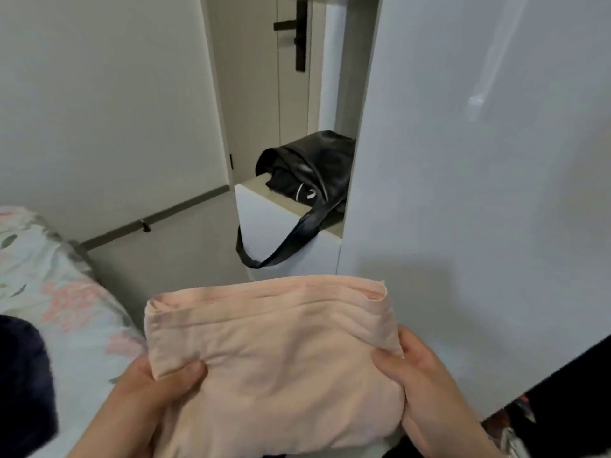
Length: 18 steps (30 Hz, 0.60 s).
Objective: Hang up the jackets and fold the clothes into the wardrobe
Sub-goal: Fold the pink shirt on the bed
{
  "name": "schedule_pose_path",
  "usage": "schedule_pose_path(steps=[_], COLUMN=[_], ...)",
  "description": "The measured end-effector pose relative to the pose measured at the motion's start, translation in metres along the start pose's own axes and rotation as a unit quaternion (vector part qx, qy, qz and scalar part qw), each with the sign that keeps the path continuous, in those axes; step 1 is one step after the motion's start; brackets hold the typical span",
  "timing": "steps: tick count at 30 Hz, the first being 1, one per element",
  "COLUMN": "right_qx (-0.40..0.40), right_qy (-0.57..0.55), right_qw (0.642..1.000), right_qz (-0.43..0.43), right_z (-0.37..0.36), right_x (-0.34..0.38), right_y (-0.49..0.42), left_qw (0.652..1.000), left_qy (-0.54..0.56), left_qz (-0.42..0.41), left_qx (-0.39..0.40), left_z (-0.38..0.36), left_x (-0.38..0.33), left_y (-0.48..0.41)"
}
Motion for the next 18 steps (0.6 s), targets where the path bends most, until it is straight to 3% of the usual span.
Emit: schedule_pose_path(steps=[7,13,18], right_qx=[-0.138,-0.245,-0.341], right_qy=[0.009,0.035,0.073], right_qw=[0.988,0.964,0.930], right_qz=[0.065,0.100,0.118], right_z=[0.110,0.153,0.172], right_x=[0.036,0.072,0.102], right_y=[0.002,0.015,0.049], left_qw=[0.974,0.961,0.938], left_qy=[-0.004,0.006,-0.019], left_qz=[0.079,0.111,0.102], left_qx=[0.214,0.253,0.331], left_z=[-0.138,-0.218,-0.274], left_x=[0.011,0.021,0.020], left_y=[-0.053,-0.081,-0.077])
Point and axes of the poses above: each hand's wrist, its own y-axis away from the middle knuckle, its own z-axis out of the back of the hand, x = y × z, the point moved 4 cm from there along -y, towards the middle knuckle, and after that the axes turned 10 degrees about z, right-handed, at the moved point
